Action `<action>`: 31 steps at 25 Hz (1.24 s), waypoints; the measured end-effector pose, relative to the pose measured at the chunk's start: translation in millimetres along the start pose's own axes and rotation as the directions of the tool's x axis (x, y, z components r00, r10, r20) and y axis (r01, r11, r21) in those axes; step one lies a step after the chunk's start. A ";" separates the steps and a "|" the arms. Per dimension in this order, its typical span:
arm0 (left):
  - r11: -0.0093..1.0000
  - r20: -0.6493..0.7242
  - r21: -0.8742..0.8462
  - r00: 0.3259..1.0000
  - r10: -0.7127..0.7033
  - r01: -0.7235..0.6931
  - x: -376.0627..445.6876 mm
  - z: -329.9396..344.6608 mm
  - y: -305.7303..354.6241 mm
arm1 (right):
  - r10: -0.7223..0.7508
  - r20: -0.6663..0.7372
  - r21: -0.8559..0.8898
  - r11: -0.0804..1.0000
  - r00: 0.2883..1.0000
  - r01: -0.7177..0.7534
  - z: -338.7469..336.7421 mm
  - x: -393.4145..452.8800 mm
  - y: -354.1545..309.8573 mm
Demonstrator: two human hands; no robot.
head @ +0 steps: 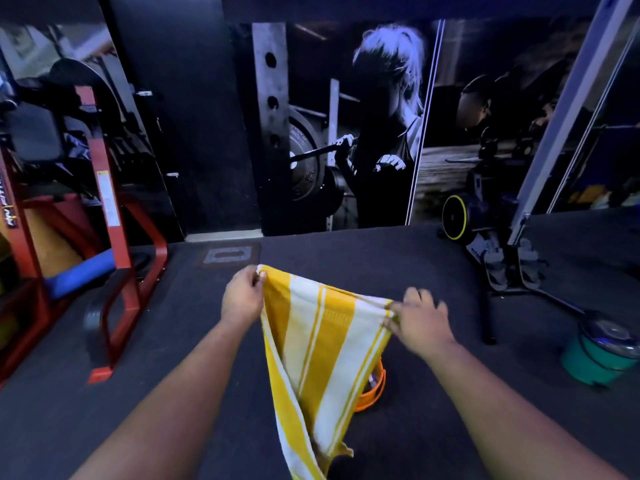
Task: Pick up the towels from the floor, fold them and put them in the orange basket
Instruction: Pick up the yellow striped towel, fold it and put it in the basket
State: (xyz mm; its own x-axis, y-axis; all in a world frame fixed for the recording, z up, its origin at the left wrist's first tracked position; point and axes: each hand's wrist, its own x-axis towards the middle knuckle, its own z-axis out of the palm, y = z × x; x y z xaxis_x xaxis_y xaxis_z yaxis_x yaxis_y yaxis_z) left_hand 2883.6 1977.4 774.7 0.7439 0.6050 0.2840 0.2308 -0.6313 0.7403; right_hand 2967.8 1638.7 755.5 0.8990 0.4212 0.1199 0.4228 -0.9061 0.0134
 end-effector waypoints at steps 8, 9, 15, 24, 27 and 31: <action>0.770 0.051 -0.567 0.946 -0.320 0.291 11.1 13.6 19.9 | 0.220 -0.220 0.715 0.699 0.950 0.004 -66.2 34.6 4.1; 0.751 0.036 -0.595 0.943 -0.331 0.286 11.5 12.5 20.0 | 0.304 -0.264 0.831 0.553 0.915 0.055 -69.3 37.0 7.3; 0.799 0.224 -0.578 0.974 -0.041 0.166 -2.8 22.7 42.2 | 0.029 -0.146 0.843 0.526 0.989 0.109 -37.9 28.9 -11.3; 0.823 0.486 -0.545 0.739 0.466 -0.161 -13.5 3.3 91.7 | -0.366 -0.083 0.611 0.716 0.927 0.338 -25.0 16.0 -74.5; 0.821 0.370 -0.510 0.797 0.478 -0.256 -8.7 -4.7 85.2 | -0.390 -0.017 0.654 0.692 0.920 0.306 -22.1 17.9 -86.2; 0.879 0.062 -0.366 0.934 0.351 -0.306 -0.6 -13.8 56.2 | -0.401 -0.007 0.738 0.616 0.916 0.275 -5.0 7.2 -83.1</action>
State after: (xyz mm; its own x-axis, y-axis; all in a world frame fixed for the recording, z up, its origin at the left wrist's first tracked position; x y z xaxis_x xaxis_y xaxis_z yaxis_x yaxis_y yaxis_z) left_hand 2887.4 1948.3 824.5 0.8152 0.3134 0.4872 -0.2541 -0.5623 0.7869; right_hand 2938.6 1716.8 760.2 0.6533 0.7488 0.1118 0.5924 -0.4136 -0.6914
